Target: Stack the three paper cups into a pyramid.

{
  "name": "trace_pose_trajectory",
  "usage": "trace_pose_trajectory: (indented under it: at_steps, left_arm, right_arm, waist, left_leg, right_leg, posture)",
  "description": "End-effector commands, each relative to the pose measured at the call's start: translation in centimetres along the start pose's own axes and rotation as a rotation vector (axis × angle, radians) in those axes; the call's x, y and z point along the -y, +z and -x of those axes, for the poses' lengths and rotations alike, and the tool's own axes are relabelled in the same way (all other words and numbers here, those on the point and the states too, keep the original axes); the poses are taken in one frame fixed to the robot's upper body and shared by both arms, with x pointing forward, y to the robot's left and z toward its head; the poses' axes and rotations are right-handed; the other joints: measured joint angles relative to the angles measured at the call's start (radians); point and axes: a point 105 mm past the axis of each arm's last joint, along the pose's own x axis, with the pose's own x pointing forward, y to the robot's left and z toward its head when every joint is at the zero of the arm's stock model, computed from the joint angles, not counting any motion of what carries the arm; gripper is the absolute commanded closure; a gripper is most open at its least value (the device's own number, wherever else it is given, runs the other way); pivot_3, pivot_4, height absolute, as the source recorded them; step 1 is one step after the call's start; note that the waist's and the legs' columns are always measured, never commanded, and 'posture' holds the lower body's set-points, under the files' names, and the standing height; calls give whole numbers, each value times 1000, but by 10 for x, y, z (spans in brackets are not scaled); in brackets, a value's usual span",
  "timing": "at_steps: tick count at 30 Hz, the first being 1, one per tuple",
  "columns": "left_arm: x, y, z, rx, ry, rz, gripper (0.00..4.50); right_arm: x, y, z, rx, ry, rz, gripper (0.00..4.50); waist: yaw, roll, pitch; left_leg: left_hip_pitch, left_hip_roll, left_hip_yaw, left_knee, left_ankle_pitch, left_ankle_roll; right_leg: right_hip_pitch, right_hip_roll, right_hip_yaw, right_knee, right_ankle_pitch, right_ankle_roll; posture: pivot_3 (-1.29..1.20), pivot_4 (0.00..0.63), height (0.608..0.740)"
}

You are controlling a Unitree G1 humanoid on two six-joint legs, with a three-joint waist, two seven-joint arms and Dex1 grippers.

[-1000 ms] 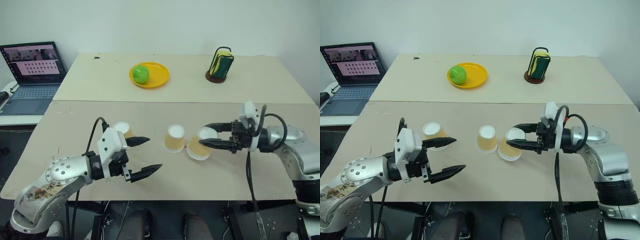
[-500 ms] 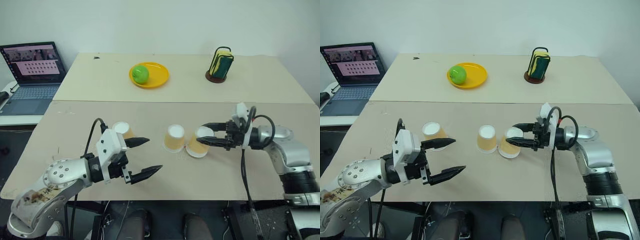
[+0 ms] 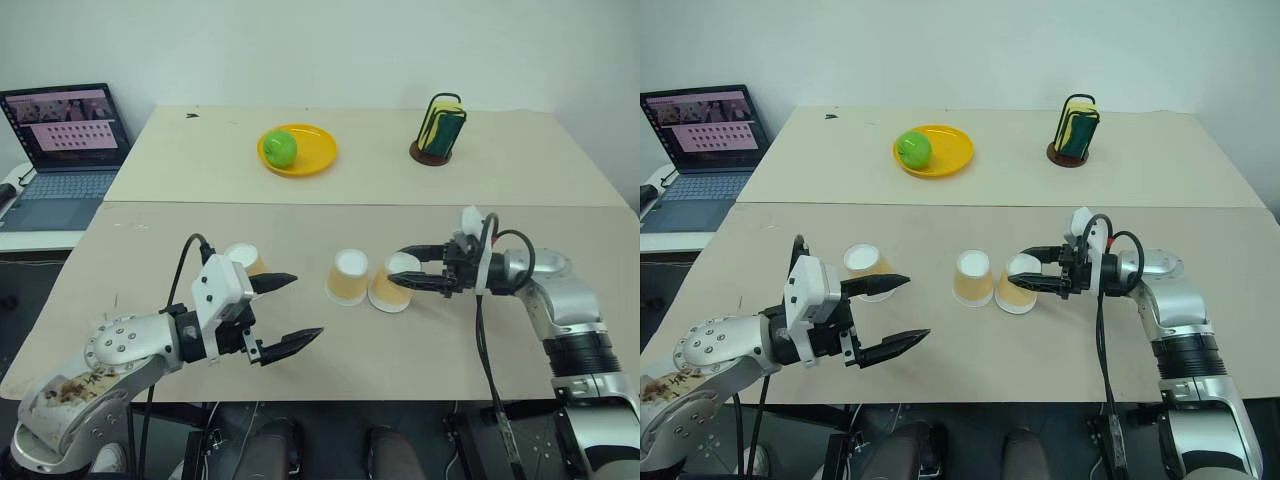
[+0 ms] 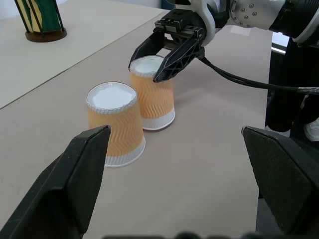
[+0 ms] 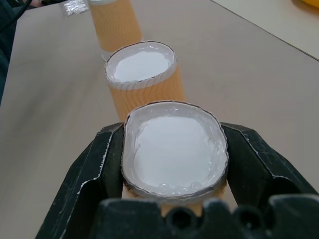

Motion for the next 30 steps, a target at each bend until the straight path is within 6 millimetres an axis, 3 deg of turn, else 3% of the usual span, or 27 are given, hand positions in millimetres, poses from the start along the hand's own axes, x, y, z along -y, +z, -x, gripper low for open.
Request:
trace_pose_trajectory:
  at_steps: [1, 30]
  left_arm:
    - [5, 12, 2, 31, -2, -46, 0]
    - [5, 17, -1, 35, -1, -46, 0]
  right_arm:
    - [4, 11, -1, 19, 2, 58, 1910]
    - [11, 6, -11, 3, -29, 73, 1910]
  waist:
    - [0, 0, 0]
    - [-5, 0, 0]
  left_leg:
    - [0, 0, 0, 0, 0, 0]
    - [1, 0, 0, 0, 3, -6]
  right_leg:
    - [0, 0, 0, 0, 0, 0]
    - [0, 0, 0, 0, 0, 0]
  posture:
    - [0, 150, 726]
    - [0, 150, 726]
